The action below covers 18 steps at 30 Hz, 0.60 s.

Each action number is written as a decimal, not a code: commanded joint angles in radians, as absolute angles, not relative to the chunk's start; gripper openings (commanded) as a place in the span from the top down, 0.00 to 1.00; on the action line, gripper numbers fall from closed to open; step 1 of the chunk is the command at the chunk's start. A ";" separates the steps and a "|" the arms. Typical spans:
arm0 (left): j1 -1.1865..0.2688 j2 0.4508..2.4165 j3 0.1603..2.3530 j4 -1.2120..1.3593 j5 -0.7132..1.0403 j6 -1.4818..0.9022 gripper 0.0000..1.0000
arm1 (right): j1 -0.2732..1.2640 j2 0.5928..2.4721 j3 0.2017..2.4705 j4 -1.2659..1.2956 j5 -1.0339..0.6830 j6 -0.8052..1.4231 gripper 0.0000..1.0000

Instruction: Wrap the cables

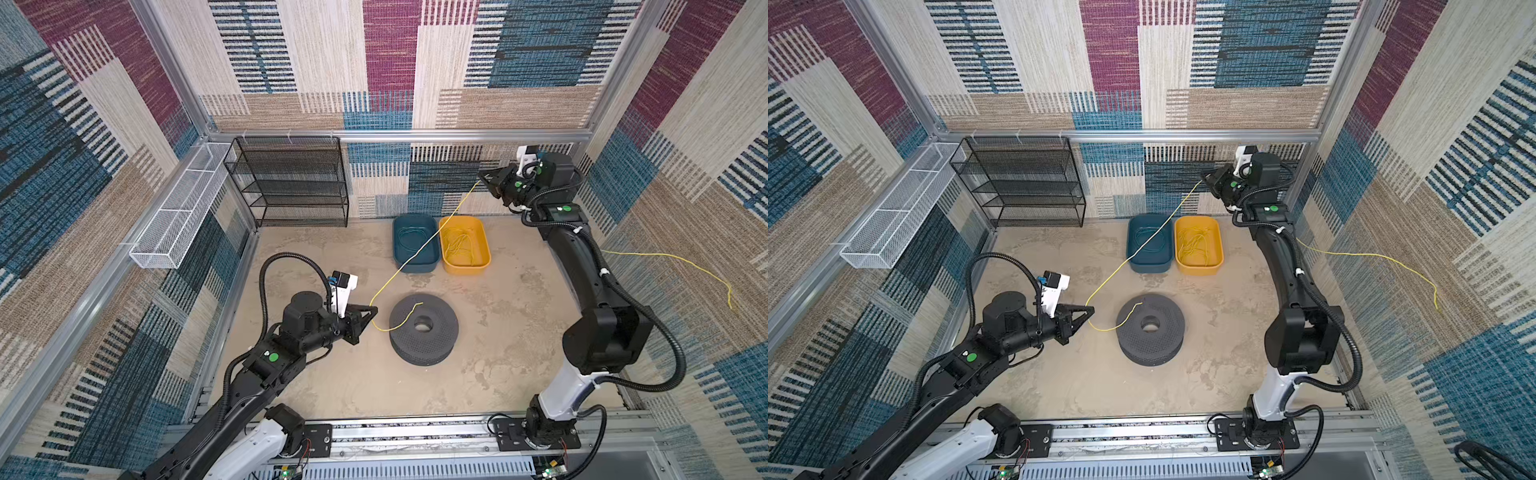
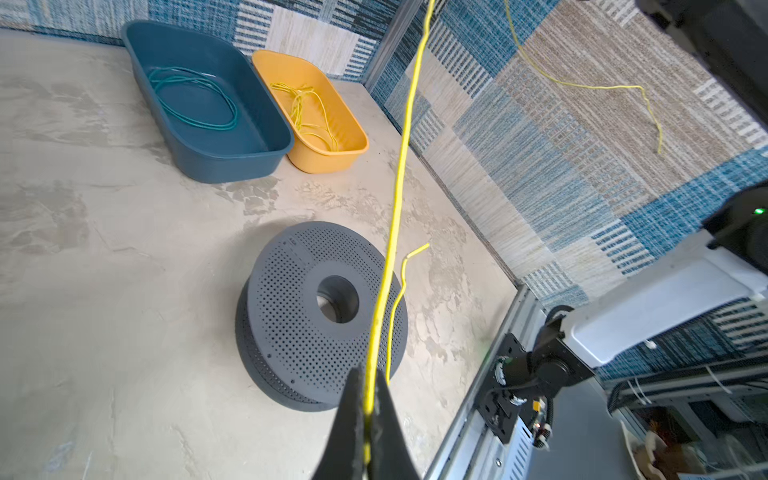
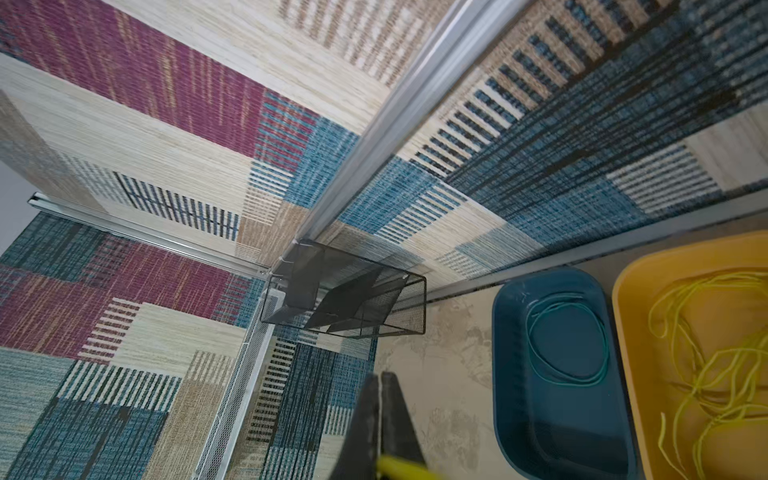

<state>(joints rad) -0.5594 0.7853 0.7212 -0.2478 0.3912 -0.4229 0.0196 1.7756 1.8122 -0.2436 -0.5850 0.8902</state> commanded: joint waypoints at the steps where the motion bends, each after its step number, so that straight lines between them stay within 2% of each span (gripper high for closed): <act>1: -0.560 0.772 0.749 -0.384 0.460 -0.450 1.00 | 0.000 1.803 1.782 -0.109 -0.484 0.888 0.73; 4: -0.561 0.773 0.790 -0.375 0.413 -0.484 1.00 | 0.000 1.784 1.673 -0.068 -0.516 0.901 0.50; 7: -0.561 0.781 0.832 -0.368 0.334 -0.517 1.00 | 0.000 1.761 1.564 -0.039 -0.568 0.886 0.37; 10: -0.561 0.811 0.859 -0.342 0.285 -0.550 1.00 | 0.002 1.744 1.479 -0.042 -0.629 0.856 0.31; 13: -0.561 0.865 0.869 -0.280 0.277 -0.581 1.00 | 0.014 1.689 1.373 -0.040 -0.609 0.813 0.24; 18: -0.565 0.959 0.916 -0.243 0.237 -0.576 1.00 | 0.028 1.572 1.193 -0.017 -0.633 0.775 0.20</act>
